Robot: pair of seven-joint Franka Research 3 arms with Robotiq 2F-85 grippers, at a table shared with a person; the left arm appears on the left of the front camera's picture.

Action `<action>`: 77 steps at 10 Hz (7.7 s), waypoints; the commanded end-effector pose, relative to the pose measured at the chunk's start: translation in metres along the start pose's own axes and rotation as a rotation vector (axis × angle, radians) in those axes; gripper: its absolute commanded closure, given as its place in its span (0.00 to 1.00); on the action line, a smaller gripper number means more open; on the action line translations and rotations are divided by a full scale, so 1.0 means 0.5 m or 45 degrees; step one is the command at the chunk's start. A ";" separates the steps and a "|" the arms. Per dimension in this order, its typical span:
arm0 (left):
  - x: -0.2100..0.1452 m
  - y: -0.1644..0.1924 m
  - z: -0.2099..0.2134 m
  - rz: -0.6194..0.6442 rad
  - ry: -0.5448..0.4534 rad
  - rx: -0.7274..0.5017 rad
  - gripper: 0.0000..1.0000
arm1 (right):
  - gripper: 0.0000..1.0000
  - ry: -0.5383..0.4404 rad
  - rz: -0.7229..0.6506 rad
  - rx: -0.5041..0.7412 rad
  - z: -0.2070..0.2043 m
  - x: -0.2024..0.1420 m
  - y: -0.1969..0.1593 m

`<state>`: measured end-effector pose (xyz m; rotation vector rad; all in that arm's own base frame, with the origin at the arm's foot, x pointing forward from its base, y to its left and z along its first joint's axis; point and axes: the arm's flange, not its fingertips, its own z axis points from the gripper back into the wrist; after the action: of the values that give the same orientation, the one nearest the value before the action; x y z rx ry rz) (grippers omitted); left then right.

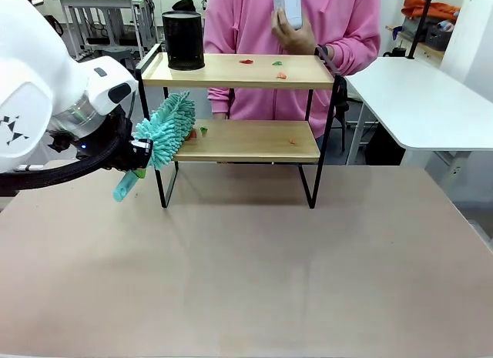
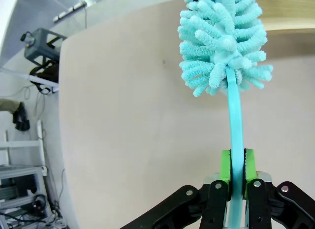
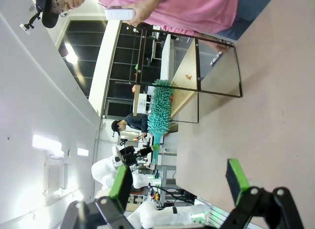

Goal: Clean the shelf.
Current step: Clean the specific tier of the Shelf with the Duster once objects are removed, then clean the remaining tier of the Shelf with the Duster once objects are removed.

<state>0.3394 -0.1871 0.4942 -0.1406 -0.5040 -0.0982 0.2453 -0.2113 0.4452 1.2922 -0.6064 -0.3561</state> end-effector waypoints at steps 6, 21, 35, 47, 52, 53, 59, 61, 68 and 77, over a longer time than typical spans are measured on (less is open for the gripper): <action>0.059 -0.099 -0.027 -0.106 0.052 -0.052 0.88 | 0.00 -0.010 0.016 0.021 -0.003 0.004 0.006; 0.046 -0.165 0.073 -0.744 0.245 -0.393 0.88 | 0.00 -0.010 0.016 0.021 -0.003 0.004 0.006; -0.142 0.328 0.461 -0.704 0.156 -0.988 0.88 | 0.00 -0.010 0.016 0.021 -0.003 0.004 0.006; -0.324 0.663 0.399 0.262 -0.106 -0.982 0.88 | 0.00 -0.010 0.016 0.021 -0.003 0.004 0.006; -0.324 0.663 0.399 0.262 -0.106 -0.982 0.88 | 0.00 -0.010 0.016 0.021 -0.003 0.004 0.006; -0.324 0.663 0.399 0.262 -0.106 -0.982 0.88 | 0.00 -0.010 0.016 0.021 -0.003 0.004 0.006; -0.324 0.663 0.399 0.262 -0.106 -0.982 0.88 | 0.00 -0.010 0.016 0.021 -0.003 0.004 0.006; -0.324 0.663 0.399 0.262 -0.106 -0.982 0.88 | 0.00 -0.010 0.016 0.021 -0.003 0.004 0.006; -0.104 0.535 0.500 0.376 -0.024 -0.751 0.88 | 0.00 -0.010 0.016 0.021 -0.003 0.004 0.006; 0.097 0.235 0.518 0.169 -0.012 -0.733 0.88 | 0.00 -0.010 0.016 0.021 -0.003 0.004 0.006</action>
<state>0.2783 -0.0536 0.7231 -0.7393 -0.4206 -0.1541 0.2455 -0.2110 0.4456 1.2899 -0.6046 -0.3553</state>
